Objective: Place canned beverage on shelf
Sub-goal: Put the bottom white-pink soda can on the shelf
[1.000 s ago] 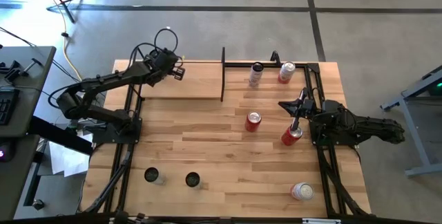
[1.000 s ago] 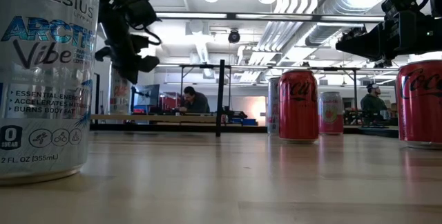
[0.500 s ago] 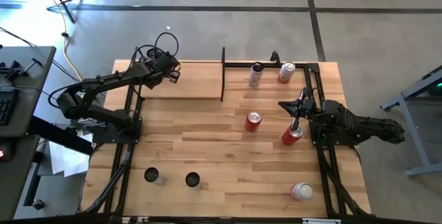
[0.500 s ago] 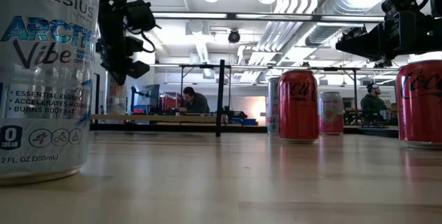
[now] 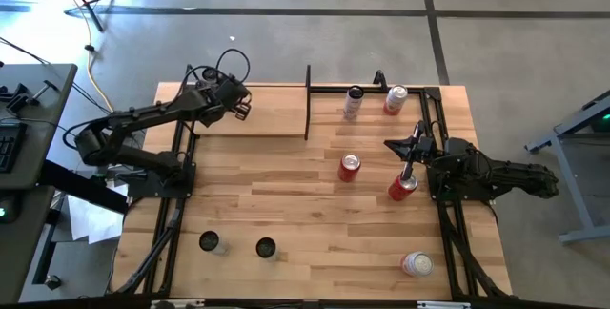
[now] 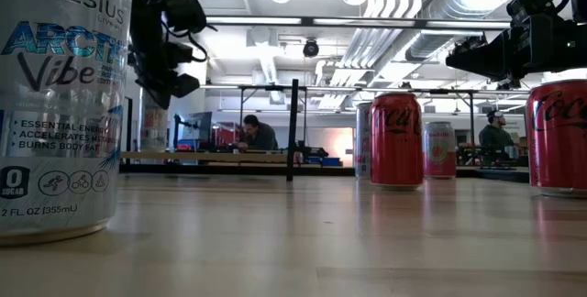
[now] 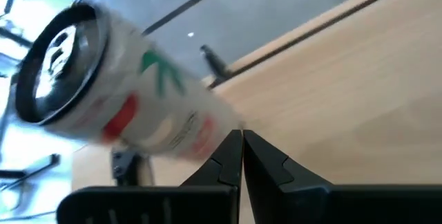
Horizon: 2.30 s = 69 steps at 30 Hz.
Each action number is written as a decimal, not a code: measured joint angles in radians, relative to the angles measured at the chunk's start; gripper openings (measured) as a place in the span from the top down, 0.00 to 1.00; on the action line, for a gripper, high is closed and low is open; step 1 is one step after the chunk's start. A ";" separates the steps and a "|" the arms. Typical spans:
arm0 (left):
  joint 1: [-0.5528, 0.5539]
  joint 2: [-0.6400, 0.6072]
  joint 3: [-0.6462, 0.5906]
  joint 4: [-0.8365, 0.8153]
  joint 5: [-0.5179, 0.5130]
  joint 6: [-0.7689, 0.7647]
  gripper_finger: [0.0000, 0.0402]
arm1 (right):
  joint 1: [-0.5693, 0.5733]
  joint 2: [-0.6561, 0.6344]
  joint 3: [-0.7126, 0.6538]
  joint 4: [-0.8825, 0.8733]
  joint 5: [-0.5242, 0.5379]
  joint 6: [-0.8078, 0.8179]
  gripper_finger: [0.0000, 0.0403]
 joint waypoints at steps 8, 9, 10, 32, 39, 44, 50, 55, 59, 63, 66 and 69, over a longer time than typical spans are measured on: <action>0.038 0.051 0.000 0.058 0.009 0.000 0.99 | 0.000 0.000 0.000 0.000 0.000 0.000 1.00; 0.042 0.051 0.000 0.047 -0.001 0.000 0.99 | 0.000 0.000 0.000 0.000 0.000 0.000 1.00; 0.046 0.051 0.000 0.041 -0.011 0.000 0.99 | 0.000 0.000 0.000 0.000 0.000 0.000 1.00; 0.030 0.039 0.000 -0.128 -0.144 -0.053 0.99 | 0.000 0.000 0.000 0.000 0.000 0.000 1.00; 0.045 0.037 0.000 -0.142 -0.152 -0.062 0.99 | 0.000 0.000 0.000 0.000 0.000 0.000 1.00; -0.002 0.023 0.000 -0.131 -0.095 -0.052 0.99 | 0.000 0.000 0.000 0.000 0.000 0.000 1.00; -0.042 0.020 0.000 -0.108 -0.004 -0.020 0.99 | 0.000 0.000 0.000 0.000 0.000 0.000 1.00; -0.009 0.020 0.000 -0.015 -0.002 -0.018 0.99 | 0.000 0.000 0.000 0.000 0.000 0.000 1.00; 0.029 0.021 0.000 0.021 -0.003 -0.014 0.99 | 0.000 0.000 0.000 0.000 0.000 0.000 1.00; 0.053 0.027 -0.001 0.026 -0.002 0.006 0.99 | 0.000 0.000 0.000 0.000 0.000 0.000 1.00; 0.057 0.029 -0.001 0.022 -0.005 0.013 0.99 | 0.000 0.000 0.000 0.000 0.000 0.000 1.00; 0.057 0.029 -0.001 0.014 -0.030 0.011 0.99 | 0.000 0.000 0.000 0.000 0.000 0.000 1.00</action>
